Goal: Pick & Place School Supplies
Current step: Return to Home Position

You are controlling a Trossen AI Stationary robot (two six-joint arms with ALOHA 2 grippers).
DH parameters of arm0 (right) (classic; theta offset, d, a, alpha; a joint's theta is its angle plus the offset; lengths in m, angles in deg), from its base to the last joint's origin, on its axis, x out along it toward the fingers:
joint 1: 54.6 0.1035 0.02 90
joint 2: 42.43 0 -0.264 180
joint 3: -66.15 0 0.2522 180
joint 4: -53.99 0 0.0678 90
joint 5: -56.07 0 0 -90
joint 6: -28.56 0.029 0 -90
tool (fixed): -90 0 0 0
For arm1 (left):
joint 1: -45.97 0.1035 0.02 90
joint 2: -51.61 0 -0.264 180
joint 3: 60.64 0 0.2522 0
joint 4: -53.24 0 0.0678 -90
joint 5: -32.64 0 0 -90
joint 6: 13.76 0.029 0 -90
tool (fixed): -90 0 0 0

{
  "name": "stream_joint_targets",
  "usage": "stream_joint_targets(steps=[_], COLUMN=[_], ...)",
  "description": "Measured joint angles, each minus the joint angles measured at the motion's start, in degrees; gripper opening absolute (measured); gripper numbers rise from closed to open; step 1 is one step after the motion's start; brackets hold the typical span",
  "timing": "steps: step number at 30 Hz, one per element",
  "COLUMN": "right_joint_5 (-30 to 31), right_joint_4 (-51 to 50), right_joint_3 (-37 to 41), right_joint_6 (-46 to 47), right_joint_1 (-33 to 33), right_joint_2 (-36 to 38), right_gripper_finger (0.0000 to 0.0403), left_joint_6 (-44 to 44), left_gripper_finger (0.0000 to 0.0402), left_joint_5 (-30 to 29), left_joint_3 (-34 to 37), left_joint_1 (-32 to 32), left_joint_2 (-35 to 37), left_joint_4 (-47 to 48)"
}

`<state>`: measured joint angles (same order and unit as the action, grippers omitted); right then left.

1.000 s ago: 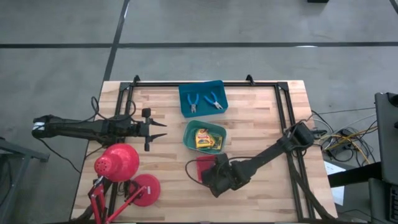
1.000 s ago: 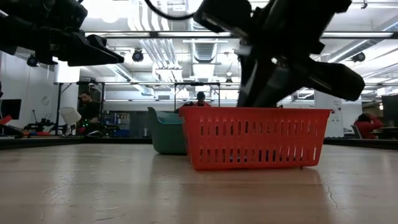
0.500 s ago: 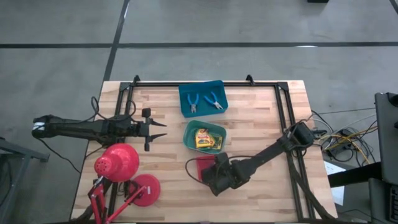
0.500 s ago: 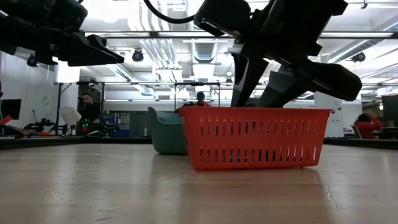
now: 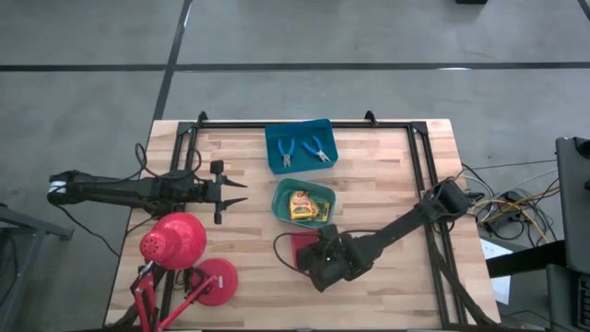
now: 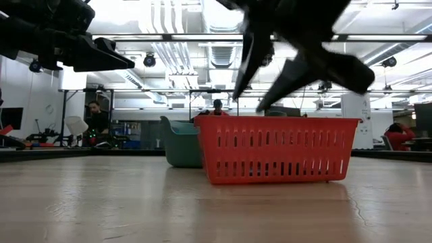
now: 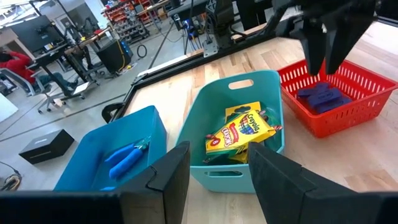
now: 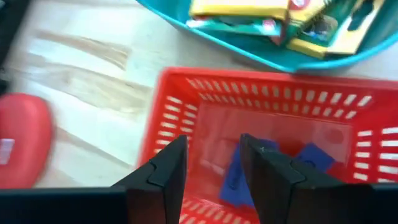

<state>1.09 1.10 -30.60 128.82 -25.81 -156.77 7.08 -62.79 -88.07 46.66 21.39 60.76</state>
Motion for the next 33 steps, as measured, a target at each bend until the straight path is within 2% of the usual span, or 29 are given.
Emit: stream_joint_targets(steps=[4,15,18,21,26,30,33], right_joint_5=[4.7,19.0,23.4,24.7,25.2,25.1,22.5], right_joint_4=[0.0,0.2,3.5,8.2,19.1,27.5,29.7], right_joint_3=[-0.1,-0.1,-0.1,-0.1,-0.1,-0.2,-0.2], right_joint_6=[-3.6,-28.4,-40.2,-55.7,-73.2,-91.2,-100.4], right_joint_1=[0.8,1.0,1.1,1.1,0.7,-0.9,-2.3], right_joint_2=[3.1,17.2,21.7,26.0,31.4,33.9,35.3], right_gripper_finger=[0.0146,0.0144,0.0144,0.0141,0.0131,0.0123,0.0118], left_joint_6=[0.0,0.0,0.0,0.0,0.0,0.0,0.0], left_gripper_finger=[0.0168,0.0168,0.0168,0.0168,0.0168,0.0168,0.0168], left_joint_5=[0.0,0.0,0.0,0.0,0.0,0.0,0.0], left_joint_3=[0.0,0.0,0.0,0.0,0.0,0.0,0.0], left_joint_1=[0.0,0.0,0.0,0.0,0.0,0.0,0.0], left_joint_2=[0.0,0.0,0.0,0.0,0.0,0.0,0.0], left_joint_4=[0.0,0.3,0.4,0.6,0.9,1.0,1.0])
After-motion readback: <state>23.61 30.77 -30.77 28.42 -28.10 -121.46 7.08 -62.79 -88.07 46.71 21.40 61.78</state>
